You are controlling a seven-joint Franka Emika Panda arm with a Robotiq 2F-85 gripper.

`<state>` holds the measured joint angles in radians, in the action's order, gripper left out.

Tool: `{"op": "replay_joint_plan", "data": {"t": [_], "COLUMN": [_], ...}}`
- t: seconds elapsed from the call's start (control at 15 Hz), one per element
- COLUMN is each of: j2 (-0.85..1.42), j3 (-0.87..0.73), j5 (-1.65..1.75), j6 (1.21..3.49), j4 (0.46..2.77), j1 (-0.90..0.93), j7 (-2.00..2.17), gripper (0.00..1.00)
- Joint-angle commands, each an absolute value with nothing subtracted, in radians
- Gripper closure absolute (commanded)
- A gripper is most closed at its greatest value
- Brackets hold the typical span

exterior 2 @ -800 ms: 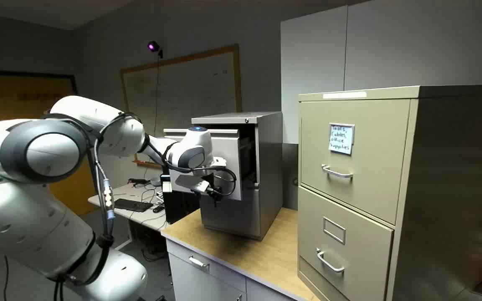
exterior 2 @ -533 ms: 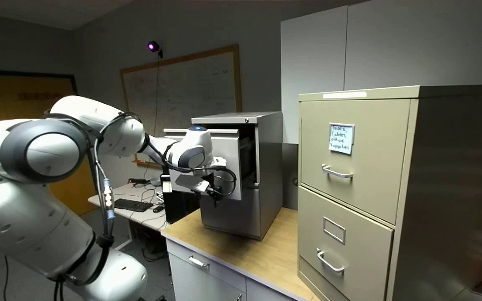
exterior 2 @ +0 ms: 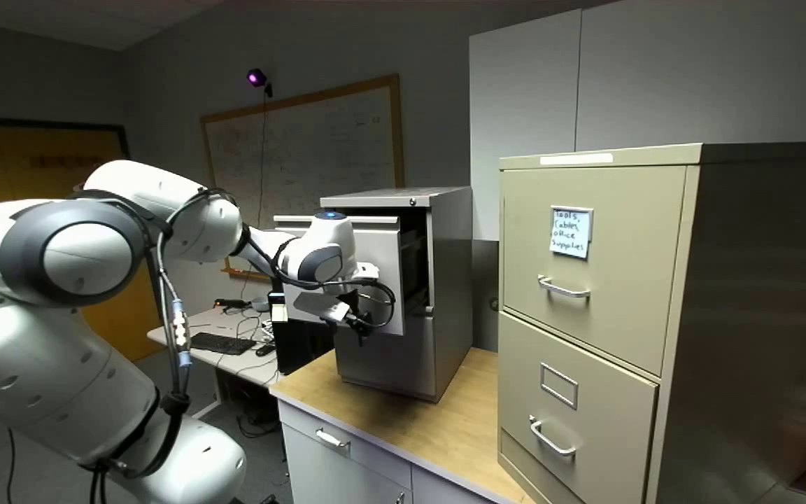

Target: Close the top drawer on the grey cabinet

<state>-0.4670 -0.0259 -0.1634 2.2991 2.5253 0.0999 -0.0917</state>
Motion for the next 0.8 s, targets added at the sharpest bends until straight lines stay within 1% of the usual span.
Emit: {"op": "replay_joint_plan", "data": {"t": [0.0, 0.47, 0.53, 0.6, 0.73], "j2": [-0.505, -0.640, -0.665, -0.691, -0.743], "j3": [-0.003, 0.012, 0.013, 0.015, 0.026], "j5": [-0.161, -0.156, -0.154, -0.152, -0.142], "j6": [2.341, 2.503, 2.522, 2.549, 2.605], "j4": [2.531, 2.563, 2.572, 2.582, 2.605], "j1": [0.082, 0.046, 0.040, 0.031, 0.002], "j7": [-0.047, 0.053, 0.059, 0.070, 0.103], "gripper": [0.00, 0.00, 0.24, 0.25, 0.40]}}
